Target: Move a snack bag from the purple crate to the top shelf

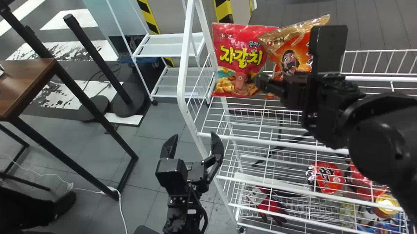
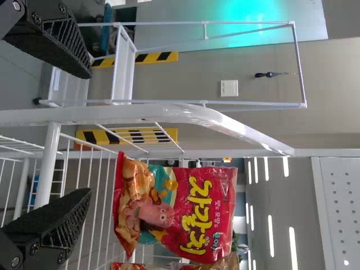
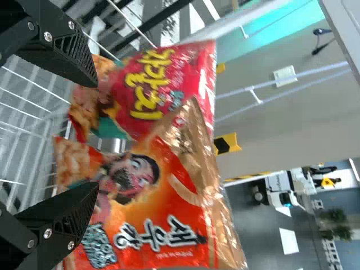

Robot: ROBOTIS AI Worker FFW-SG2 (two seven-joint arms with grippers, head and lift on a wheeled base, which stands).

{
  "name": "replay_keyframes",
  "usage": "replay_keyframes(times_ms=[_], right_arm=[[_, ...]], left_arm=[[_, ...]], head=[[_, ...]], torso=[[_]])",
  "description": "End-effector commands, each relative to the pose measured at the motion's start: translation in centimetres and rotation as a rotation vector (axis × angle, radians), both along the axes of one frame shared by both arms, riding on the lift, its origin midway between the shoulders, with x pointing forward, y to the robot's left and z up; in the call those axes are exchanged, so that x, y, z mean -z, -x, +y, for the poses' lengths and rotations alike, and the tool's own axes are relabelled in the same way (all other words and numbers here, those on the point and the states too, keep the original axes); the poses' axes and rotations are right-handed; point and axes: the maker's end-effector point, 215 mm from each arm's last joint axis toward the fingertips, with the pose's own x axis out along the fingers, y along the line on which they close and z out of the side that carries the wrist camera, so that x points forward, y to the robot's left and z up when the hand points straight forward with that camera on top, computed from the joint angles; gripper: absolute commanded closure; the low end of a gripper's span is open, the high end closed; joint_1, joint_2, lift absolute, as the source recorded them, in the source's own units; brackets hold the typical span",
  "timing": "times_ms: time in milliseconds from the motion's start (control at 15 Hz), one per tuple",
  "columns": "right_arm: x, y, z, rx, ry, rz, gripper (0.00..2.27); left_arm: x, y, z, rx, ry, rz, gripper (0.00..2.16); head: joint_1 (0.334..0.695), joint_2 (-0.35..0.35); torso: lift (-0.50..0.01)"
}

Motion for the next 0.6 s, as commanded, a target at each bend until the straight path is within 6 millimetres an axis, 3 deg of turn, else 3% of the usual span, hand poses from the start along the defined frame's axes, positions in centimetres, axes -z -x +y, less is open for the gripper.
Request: replay_keyframes(times_ms=[0, 67, 133, 333, 533], right_arm=[[-0.9, 2.1, -0.5, 0.003, 0.012, -0.024, 0.23], [-1.1, 2.6, -1.1, 0.010, 0.005, -0.031, 0.23], [-0.2, 3.1, -3.8, 0.022, 0.039, -0.036, 0.22], [2.6, 4.7, -13.8, 0.094, 0.154, -0.053, 0.18], [5.6, 7.1, -22.4, 0.169, 0.126, -0.044, 0.16]], left_arm=[[-0.1, 0.0, 0.1, 0.002, -0.003, -0.002, 0.09], [-0.3, 0.0, 0.1, 0.003, -0.002, -0.004, 0.09], [-0.2, 0.0, 0.1, 0.004, -0.004, -0.001, 0.09], [-0.5, 0.1, 0.1, 0.005, -0.002, -0.005, 0.09], [-0.6, 0.1, 0.2, 0.004, -0.003, -0.003, 0.09]], head=[[0.695, 0.350], [0.695, 0.350], [0.695, 0.350], [0.695, 0.346], [0.695, 0.247]], torso=[[0.000], [0.000], [0.000], [0.000], [0.000]])
